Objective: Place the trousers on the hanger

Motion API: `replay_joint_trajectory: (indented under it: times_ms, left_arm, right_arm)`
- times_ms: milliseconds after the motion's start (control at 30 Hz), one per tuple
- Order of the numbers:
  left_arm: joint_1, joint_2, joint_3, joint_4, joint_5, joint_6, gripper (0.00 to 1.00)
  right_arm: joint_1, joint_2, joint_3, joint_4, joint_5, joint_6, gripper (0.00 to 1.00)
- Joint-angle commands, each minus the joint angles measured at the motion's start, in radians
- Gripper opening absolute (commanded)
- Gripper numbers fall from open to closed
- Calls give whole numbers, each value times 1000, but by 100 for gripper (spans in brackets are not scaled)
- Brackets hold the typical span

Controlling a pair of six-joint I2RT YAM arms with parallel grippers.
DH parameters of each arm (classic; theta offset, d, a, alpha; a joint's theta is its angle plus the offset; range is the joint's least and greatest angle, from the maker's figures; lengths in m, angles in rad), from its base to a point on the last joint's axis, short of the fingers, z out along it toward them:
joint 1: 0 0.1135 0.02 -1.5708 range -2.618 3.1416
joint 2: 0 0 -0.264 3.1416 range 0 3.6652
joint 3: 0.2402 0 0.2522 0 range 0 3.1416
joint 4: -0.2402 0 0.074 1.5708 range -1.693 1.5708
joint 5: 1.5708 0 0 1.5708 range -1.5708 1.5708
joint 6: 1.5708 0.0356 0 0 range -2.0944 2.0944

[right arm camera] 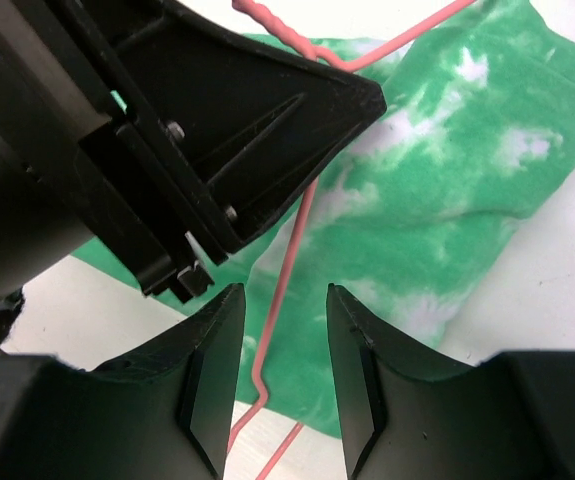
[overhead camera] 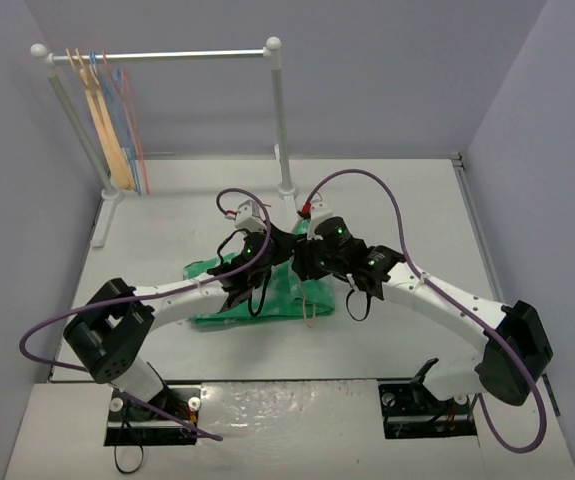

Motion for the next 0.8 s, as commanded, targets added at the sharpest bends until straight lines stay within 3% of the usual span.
replay_joint_trajectory:
  times_ms: [0, 233, 500, 767]
  left_arm:
    - [-3, -25, 70, 56, -6, 28, 0]
    - [-3, -5, 48, 71, 7, 46, 0]
    - [-8, -2, 41, 71, 9, 79, 0]
    - [-9, -10, 13, 92, -4, 82, 0]
  right_arm:
    - [4, 32, 13, 82, 2, -4, 35]
    - [4, 82, 1, 82, -8, 13, 32]
    - [1, 117, -9, 119, -16, 7, 18]
    - [-30, 130, -44, 177, -80, 37, 17]
